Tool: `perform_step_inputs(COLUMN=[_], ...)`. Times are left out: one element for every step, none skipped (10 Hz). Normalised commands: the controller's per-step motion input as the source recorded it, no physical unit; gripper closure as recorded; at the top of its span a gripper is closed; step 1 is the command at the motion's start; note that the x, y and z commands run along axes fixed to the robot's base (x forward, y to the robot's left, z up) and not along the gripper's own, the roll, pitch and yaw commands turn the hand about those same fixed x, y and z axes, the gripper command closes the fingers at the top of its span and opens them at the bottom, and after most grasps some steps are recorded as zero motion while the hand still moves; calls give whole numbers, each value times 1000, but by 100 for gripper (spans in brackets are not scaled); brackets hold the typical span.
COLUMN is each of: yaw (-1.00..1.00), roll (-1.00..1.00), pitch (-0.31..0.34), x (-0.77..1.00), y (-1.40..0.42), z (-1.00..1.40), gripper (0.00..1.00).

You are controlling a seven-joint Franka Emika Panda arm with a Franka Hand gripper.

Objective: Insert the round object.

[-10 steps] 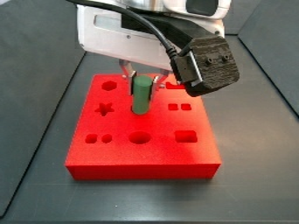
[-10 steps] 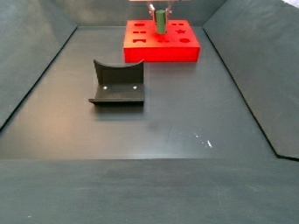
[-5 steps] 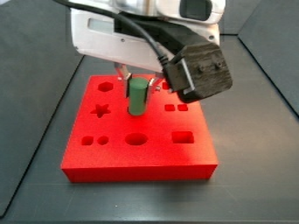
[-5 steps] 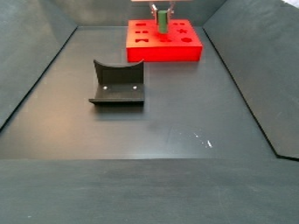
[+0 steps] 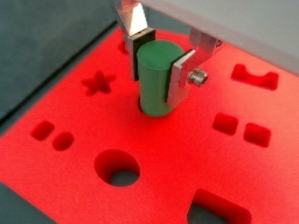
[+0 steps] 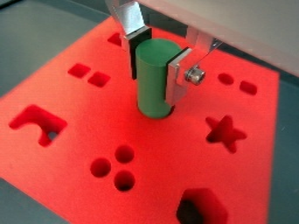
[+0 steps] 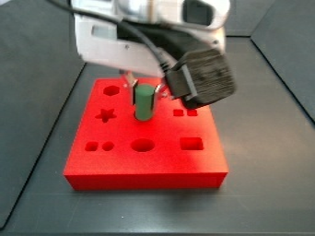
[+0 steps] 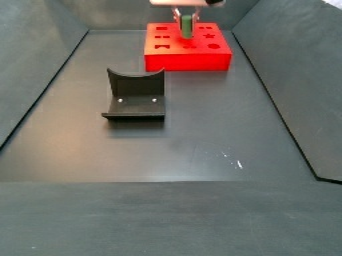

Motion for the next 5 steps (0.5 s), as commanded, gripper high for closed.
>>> perform_step_inputs(yaw=[0, -9, 0, 0, 0], roll=[0, 10, 4, 0, 0], pitch=[-11, -37, -237, -41, 0], x=[-80, 0, -109, 0, 0], y=[0, 0, -3, 0, 0], z=[0, -109, -149, 0, 0], gripper=[100, 100, 100, 100, 100])
